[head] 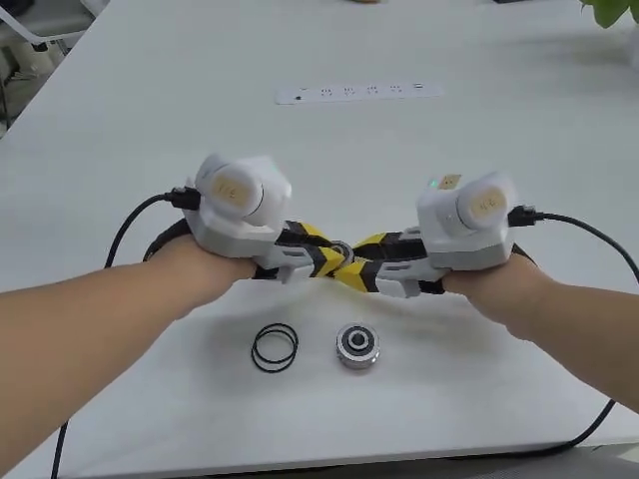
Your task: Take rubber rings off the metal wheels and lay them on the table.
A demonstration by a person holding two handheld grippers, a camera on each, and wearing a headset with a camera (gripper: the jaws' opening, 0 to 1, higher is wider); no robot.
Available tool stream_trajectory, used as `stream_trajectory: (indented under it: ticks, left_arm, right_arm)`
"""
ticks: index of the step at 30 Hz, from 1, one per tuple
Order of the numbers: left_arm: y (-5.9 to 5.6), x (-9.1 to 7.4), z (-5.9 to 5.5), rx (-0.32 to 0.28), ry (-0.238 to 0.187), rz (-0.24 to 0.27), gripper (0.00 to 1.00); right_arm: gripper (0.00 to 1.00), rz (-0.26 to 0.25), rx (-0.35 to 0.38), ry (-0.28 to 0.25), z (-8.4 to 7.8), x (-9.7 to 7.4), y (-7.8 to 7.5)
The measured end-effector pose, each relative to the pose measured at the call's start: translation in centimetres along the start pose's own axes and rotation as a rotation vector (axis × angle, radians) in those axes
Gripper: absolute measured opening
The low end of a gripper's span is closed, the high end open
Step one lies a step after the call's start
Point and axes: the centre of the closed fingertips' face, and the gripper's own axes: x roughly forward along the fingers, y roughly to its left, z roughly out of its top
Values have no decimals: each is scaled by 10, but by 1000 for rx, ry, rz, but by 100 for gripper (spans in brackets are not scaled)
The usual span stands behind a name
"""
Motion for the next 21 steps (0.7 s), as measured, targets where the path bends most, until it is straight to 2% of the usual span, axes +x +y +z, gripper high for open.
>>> stream_trajectory:
  ticks: [9, 13, 17, 21]
  left_arm:
    - [1, 0, 0, -6, 1, 3, 7]
    - [1, 0, 0, -8, 1, 5, 7]
    - [1, 0, 1, -6, 5, 6, 7]
    - [1, 0, 1, -5, 6, 7, 7]
  right_arm:
    - [11, -6, -17, 20, -4, -4, -3]
    - [2, 2, 10, 26, -7, -6, -3]
    - [0, -2, 31, 31, -6, -7, -4]
    - [0, -3, 116, 19, -6, -9, -10]
